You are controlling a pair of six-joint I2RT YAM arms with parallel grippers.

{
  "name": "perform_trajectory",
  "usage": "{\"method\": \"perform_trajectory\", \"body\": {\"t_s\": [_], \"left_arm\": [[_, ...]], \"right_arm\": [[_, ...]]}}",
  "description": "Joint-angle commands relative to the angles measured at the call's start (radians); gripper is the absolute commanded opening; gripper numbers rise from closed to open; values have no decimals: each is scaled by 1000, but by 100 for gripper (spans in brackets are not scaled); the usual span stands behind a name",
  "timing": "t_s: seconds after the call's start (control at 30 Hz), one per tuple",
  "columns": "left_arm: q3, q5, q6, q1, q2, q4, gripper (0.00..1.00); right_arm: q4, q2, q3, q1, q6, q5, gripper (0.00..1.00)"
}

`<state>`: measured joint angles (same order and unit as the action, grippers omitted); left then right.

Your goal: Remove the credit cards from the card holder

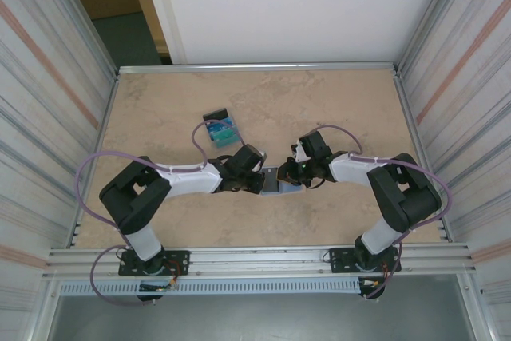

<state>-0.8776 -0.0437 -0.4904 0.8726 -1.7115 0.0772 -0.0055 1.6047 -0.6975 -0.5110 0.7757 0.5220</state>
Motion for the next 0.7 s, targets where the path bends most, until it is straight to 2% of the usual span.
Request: {"method": "perform_trajectory", "body": {"t_s": [0.0,0.17,0.4,0.67], "left_arm": [[-23,-22,22,3,-20,23,12],[-24,-23,20,3,-21,26,12],[-28,-18,18,2,-25,39,11],[-32,13,15,3,-27,65,5]], "right_arm": [[36,12,-6,-3,11,44,14],[86,32,13,6,31,74,14],[100,31,30,21,34,75,5],[86,20,42,50,15,73,0]]}}
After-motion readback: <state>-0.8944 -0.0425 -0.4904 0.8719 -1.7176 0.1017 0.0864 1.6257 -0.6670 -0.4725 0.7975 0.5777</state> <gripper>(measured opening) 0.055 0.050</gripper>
